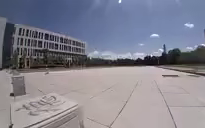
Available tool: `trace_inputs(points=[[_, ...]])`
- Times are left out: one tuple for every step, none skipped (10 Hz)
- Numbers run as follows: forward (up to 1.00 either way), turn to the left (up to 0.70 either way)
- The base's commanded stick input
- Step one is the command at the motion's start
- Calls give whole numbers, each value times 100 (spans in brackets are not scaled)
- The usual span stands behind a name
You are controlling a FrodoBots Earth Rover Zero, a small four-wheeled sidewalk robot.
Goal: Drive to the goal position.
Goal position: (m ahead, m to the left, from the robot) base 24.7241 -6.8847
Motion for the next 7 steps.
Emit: trace_inputs(points=[[6, 0], [6, 0], [6, 0], [5, 0], [6, 0], [6, 0], [6, 0]])
